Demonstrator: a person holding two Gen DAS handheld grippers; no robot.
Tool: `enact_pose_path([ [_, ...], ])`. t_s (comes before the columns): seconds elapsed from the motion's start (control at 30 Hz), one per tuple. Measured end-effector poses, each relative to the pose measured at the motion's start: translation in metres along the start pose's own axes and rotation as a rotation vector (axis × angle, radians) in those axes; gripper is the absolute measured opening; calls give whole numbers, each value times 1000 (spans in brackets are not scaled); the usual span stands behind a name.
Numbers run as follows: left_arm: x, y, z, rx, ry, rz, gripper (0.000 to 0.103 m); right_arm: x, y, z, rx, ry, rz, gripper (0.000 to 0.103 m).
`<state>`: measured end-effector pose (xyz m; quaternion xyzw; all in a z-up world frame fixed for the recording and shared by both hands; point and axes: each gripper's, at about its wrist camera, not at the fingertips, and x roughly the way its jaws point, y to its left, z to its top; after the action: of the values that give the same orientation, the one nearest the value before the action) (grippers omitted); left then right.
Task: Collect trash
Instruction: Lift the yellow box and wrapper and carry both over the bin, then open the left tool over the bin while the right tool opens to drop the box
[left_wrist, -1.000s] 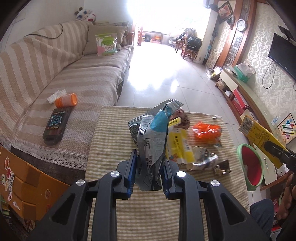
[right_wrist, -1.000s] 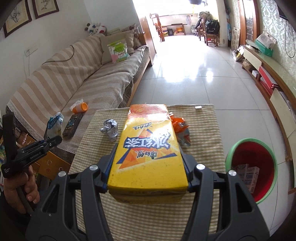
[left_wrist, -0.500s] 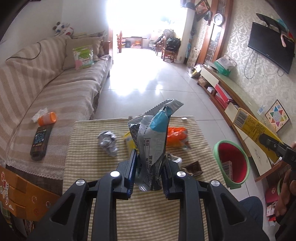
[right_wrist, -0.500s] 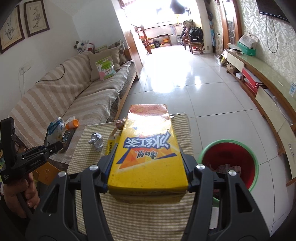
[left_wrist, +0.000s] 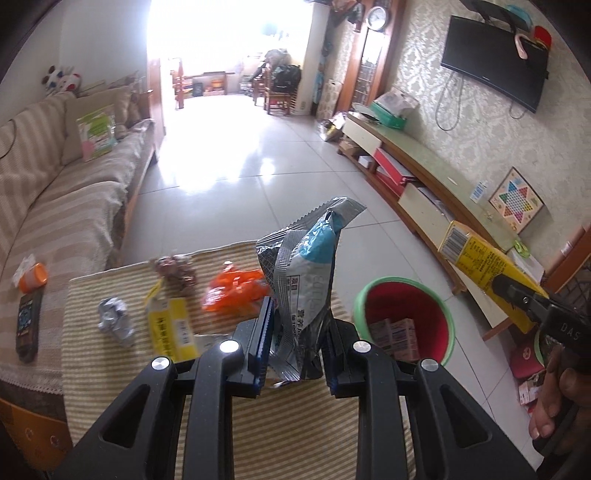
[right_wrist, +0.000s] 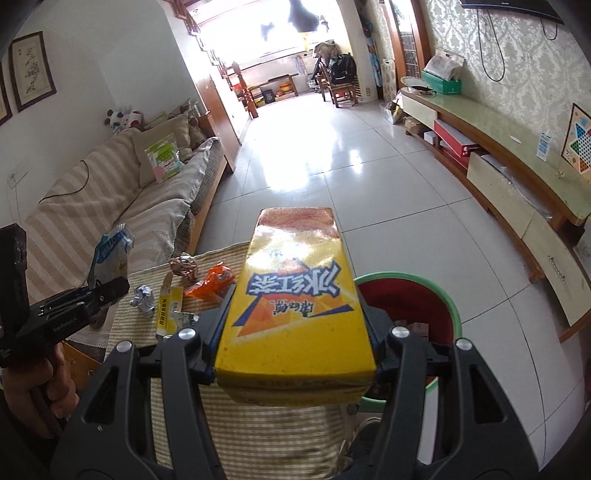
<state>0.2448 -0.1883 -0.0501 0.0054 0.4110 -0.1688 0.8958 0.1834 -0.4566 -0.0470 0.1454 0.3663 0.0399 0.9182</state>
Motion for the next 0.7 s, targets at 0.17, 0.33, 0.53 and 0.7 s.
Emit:
enact_pose_path([
  [0.17, 24, -36, 10, 40, 25, -54, 21, 1, -37, -2, 50, -3, -31, 56],
  [0.33, 52, -69, 13, 51, 70, -135, 22, 8, -70, -4, 97, 4, -55, 56],
  [0.53, 87, -108, 13, 69, 127, -219, 22, 21, -102, -9, 134, 22, -68, 56],
  [0.7, 114, -138, 14, 74, 182, -279, 23, 31, -118, -15, 154, 38, -68, 56],
])
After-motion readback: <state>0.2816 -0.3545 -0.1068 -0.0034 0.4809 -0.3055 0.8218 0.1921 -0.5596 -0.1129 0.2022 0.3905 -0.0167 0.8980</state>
